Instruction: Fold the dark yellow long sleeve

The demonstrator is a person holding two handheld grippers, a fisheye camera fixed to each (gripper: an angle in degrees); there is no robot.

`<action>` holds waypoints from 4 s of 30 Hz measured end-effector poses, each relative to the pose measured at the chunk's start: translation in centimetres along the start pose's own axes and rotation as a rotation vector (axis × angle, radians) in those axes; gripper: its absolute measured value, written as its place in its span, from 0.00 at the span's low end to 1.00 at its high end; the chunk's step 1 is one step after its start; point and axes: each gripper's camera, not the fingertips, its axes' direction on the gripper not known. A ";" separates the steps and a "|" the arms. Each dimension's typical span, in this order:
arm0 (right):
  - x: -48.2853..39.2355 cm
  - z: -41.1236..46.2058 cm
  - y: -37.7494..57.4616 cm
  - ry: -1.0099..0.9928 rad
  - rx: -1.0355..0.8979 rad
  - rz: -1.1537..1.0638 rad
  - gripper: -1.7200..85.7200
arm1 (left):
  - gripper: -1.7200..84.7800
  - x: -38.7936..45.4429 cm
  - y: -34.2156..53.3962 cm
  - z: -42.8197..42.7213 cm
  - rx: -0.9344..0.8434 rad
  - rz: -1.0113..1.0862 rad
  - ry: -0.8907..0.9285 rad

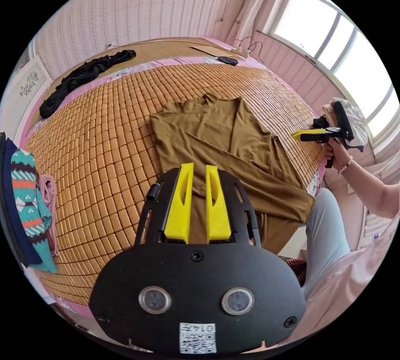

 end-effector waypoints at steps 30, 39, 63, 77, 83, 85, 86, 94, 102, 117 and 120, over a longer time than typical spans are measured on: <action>-0.6 -6.1 -14.0 0.013 0.130 -0.007 0.02 | 0.01 -10.6 -13.8 -2.3 0.144 -0.199 -0.004; -0.8 -8.5 -11.4 -0.016 0.159 -0.008 0.02 | 0.01 -10.5 -10.9 -5.1 0.139 -0.135 0.018; -3.2 1.9 16.8 -0.122 -0.135 0.284 0.02 | 0.03 -0.6 19.6 -2.7 -0.158 -0.108 -0.032; -16.5 9.7 7.3 0.095 -0.169 -0.122 0.15 | 0.10 5.6 15.0 0.7 -0.200 0.053 0.028; -17.0 10.2 8.6 -0.060 -0.179 -0.137 0.04 | 0.02 5.6 17.3 0.6 -0.201 0.072 0.085; -17.6 9.3 9.6 -0.146 -0.167 -0.201 0.04 | 0.01 5.9 18.4 -0.6 -0.167 0.103 0.111; -18.3 9.1 10.4 -0.168 -0.170 -0.254 0.04 | 0.01 6.4 19.3 -1.3 -0.148 0.136 0.117; -22.4 12.7 13.6 -0.055 -0.403 -0.464 0.05 | 0.02 7.7 25.3 -1.6 -0.236 0.170 0.070; -27.4 13.7 11.0 0.022 -0.350 -0.473 0.04 | 0.06 12.4 25.0 -1.8 -0.158 0.162 0.039; -34.6 17.7 5.3 0.011 -0.512 -0.484 0.01 | 0.01 16.4 27.2 2.7 -0.120 0.169 -0.036; -36.2 15.8 0.4 0.038 -0.409 -0.506 0.01 | 0.01 16.4 28.5 1.6 -0.072 0.125 -0.010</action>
